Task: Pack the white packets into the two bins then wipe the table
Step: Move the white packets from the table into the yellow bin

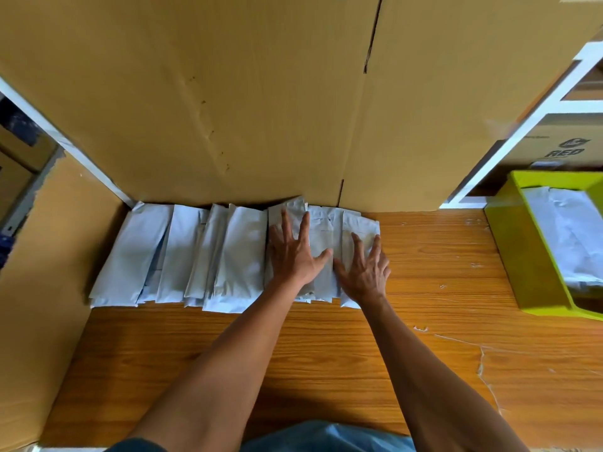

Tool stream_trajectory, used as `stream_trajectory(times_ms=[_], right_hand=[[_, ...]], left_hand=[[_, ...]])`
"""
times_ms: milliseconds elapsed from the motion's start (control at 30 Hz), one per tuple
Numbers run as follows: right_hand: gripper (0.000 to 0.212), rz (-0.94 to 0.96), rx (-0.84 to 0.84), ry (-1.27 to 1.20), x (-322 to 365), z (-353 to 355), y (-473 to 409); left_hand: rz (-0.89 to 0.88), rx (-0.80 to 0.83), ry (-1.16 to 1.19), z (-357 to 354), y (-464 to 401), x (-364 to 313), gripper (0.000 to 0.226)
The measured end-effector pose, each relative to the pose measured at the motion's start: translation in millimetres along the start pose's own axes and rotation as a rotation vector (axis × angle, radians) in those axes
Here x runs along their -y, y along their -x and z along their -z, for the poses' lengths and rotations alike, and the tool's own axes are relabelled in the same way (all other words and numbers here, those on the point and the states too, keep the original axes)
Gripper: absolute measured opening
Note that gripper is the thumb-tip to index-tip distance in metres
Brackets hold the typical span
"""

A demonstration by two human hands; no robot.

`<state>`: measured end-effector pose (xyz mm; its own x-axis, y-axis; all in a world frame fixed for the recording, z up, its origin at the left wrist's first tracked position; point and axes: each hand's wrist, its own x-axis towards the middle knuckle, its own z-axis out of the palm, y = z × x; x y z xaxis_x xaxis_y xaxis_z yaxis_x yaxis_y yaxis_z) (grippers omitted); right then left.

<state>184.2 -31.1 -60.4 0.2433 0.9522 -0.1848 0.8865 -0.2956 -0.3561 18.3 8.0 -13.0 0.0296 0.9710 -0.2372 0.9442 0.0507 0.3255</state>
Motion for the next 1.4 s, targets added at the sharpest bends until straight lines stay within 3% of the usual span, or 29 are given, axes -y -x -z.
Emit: stream_trajectory(times_ms=[100,233,400,833,1400], right_hand=[[0.089,0.035,-0.028,-0.004,0,1,-3],[0.093,0.091,-0.024,-0.012,-2,3,-7],[0.09,0.142,-0.026,-0.013,-2,4,-11],[0.085,0.239,-0.011,0.013,6,5,-3],[0.084,0.334,-0.092,-0.014,10,29,24]], left_hand=[[-0.034,0.033,-0.024,-5,-9,-2,0.097],[-0.199,-0.151,-0.086,-9,-7,2,0.091],[-0.124,-0.083,-0.058,-19,-9,9,0.099],[-0.08,0.024,-0.044,-20,-5,10,0.085],[-0.193,-0.141,-0.065,5,32,14,0.078]])
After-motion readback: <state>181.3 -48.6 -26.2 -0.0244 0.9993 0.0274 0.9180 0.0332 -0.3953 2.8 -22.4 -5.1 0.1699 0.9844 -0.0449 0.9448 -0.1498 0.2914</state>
